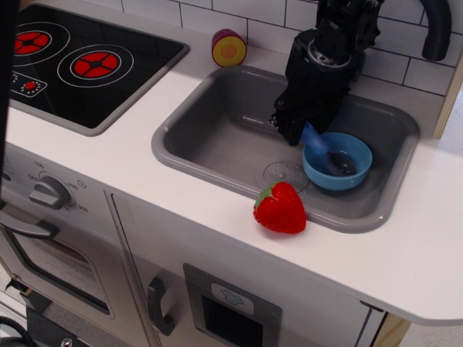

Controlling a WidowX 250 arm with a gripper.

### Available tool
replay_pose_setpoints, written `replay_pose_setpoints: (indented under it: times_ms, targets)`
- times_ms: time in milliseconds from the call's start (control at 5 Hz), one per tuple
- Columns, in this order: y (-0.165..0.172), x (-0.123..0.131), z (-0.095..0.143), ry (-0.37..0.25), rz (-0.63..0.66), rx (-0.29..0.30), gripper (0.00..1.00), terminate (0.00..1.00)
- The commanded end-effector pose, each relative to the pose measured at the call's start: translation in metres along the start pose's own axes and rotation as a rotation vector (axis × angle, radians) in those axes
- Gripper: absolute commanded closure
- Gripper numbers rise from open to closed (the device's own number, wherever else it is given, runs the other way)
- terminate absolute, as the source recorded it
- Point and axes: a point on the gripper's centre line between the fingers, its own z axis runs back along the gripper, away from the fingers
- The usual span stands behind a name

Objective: Put spoon in bowl sink

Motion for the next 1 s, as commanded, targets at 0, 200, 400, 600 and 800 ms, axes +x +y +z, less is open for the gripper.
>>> replay_pose_setpoints:
  times_ms: [0, 200, 400, 600, 800]
  targets:
    - [-0.005, 0.009, 0.043, -0.005, 0.005, -0.099, 0.00, 0.00]
    - [-0.004, 0.015, 0.060, 0.017, 0.006, -0.127, 0.00, 0.00]
    - [-0.003, 0.020, 0.078, 0.061, -0.022, -0.131, 0.00, 0.00]
    - [-0.003, 0.020, 0.078, 0.061, -0.022, -0.131, 0.00, 0.00]
    - [-0.003, 0.020, 0.078, 0.061, -0.022, -0.131, 0.00, 1.00]
